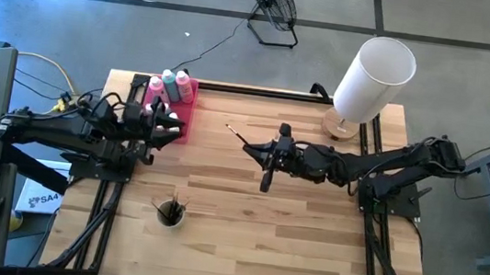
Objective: Pick & Place Paint Supplies
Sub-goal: Put the silver paintbrush into the light brown cup
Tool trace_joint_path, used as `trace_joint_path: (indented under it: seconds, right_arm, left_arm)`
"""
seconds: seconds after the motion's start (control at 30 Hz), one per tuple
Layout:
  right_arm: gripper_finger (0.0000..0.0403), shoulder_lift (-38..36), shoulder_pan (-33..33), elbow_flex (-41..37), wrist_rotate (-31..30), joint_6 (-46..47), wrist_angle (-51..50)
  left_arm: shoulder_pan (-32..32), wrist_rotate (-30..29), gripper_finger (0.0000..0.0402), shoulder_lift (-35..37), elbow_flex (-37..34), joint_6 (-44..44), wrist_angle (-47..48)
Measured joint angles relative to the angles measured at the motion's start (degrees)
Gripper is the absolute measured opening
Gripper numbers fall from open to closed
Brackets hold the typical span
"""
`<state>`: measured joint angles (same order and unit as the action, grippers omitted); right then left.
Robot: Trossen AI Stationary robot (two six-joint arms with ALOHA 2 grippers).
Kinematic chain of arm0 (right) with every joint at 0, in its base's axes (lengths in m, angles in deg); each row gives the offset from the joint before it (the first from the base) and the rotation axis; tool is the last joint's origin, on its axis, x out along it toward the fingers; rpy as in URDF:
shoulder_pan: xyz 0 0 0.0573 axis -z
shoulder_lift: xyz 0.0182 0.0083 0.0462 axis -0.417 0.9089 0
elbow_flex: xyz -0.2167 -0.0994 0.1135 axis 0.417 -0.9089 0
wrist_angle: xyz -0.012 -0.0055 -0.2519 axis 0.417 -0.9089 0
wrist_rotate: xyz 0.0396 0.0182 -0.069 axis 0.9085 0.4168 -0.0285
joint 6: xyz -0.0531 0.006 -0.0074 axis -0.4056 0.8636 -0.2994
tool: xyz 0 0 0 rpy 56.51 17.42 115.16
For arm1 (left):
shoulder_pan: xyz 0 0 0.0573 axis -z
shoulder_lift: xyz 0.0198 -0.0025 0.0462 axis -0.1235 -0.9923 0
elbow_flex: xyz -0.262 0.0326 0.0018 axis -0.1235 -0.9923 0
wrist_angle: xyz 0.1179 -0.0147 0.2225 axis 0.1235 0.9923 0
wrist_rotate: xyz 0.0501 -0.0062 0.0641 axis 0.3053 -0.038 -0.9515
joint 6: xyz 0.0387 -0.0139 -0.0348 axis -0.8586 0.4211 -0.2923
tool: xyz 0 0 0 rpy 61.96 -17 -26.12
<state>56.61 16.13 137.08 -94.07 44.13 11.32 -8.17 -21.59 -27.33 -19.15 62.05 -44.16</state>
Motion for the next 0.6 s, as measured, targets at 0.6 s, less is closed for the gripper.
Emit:
trace_joint_path:
  seconds: [0.6]
  right_arm:
    - [0.0004,4.4,-0.1,0.3,2.5,2.7,8.2]
  left_arm:
    - [0.0,4.9,0.0132,-2.1,0.0,-2.6,-5.9]
